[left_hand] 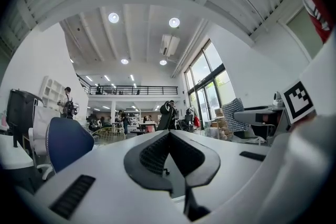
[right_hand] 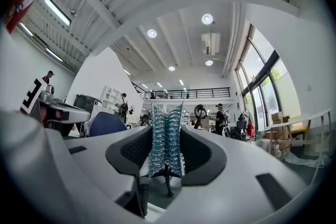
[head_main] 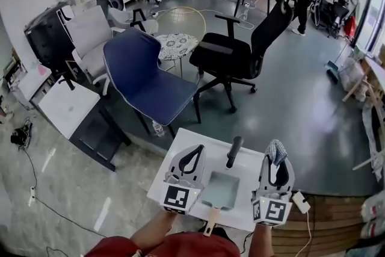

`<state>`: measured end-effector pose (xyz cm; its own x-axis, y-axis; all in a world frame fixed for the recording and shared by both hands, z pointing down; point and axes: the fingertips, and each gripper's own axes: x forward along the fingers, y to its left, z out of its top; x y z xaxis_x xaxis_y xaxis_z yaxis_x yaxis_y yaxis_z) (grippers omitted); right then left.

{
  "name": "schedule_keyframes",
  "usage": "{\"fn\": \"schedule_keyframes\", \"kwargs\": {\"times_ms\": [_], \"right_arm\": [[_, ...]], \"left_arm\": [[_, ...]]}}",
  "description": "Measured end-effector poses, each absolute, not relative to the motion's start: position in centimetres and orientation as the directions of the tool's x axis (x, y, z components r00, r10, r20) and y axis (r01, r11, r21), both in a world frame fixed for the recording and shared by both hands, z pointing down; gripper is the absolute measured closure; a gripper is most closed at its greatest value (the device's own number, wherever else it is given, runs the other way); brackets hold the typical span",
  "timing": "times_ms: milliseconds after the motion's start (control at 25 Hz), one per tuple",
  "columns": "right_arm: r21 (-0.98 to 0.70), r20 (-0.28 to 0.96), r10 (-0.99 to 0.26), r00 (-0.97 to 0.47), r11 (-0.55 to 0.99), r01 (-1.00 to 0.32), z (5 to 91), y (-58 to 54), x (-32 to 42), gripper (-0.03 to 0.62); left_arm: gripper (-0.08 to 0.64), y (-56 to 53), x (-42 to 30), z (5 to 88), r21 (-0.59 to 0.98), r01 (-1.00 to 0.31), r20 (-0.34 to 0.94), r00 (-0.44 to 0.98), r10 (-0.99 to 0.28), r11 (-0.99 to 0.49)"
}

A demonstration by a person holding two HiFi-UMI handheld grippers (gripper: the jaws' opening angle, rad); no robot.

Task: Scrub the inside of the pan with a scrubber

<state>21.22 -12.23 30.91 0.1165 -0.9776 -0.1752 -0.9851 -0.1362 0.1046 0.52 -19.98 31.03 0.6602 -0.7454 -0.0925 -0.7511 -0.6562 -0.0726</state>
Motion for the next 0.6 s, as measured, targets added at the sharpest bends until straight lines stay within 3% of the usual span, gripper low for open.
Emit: {"fn": "schedule_keyframes", "kwargs": {"times_ms": [320,600], "right_arm": [[0.063,-0.168,-0.982,0.087,-0.099,-0.993,32.9,-15.8,26.3,0.416],[0.039,-0.144,-0.988,0.05,-0.056,-0.998,34.6,-17.3,27.3,0.416]], "left_arm": [[0.548,-22.8,4.5,32.3,-0.015,-0.788,-0.058,0.616,-0.786,-0.616],[0.548,-23.6,5.3,32.6,-0.078,-0.814,-0.089,0.581,-0.809,-0.576]]}}
